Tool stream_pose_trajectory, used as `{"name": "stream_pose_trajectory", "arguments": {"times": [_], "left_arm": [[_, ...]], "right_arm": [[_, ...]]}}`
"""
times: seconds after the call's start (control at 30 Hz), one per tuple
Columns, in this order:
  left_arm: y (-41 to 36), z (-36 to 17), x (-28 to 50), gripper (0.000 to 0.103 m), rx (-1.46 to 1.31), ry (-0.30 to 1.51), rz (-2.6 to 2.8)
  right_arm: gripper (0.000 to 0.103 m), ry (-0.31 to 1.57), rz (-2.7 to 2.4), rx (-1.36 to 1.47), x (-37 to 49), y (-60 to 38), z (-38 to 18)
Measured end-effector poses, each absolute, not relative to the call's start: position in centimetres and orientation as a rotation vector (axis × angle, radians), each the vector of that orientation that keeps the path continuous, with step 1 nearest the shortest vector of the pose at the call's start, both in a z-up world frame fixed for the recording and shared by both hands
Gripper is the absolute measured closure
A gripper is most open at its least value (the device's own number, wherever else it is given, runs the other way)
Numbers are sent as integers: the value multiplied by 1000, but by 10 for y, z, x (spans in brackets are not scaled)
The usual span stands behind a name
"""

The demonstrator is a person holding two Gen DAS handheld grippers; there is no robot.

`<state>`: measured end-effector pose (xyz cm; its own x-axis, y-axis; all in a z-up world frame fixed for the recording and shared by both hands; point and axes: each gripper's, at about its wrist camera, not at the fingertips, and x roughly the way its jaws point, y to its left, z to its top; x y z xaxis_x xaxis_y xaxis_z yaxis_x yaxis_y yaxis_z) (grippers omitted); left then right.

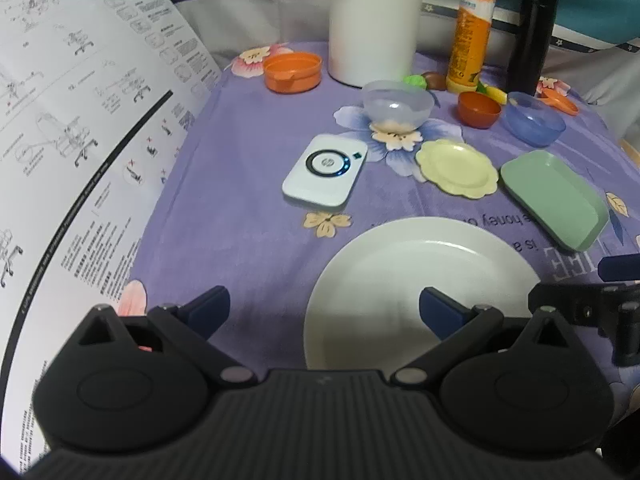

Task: Organize plates and bowls
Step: 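Lift the white plate with both grippers and lower it beside the white remote, then open both grippers, move to the green square tray and grasp its edge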

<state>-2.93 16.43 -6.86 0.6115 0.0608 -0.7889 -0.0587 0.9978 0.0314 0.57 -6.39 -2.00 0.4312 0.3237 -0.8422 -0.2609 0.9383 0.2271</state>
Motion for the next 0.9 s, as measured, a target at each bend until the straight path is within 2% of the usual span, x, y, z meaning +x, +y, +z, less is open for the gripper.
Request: {"name": "stream_pose_trajectory", "arguments": {"times": [0.3,0.9], "left_arm": [[138,-54,-22,0,45,892,37],[40,-55,28,0,114,910,-75]], "right_arm": [[0,971,331,14,2,-91,-12],[0,939,133,89,31,-196,-16]]}}
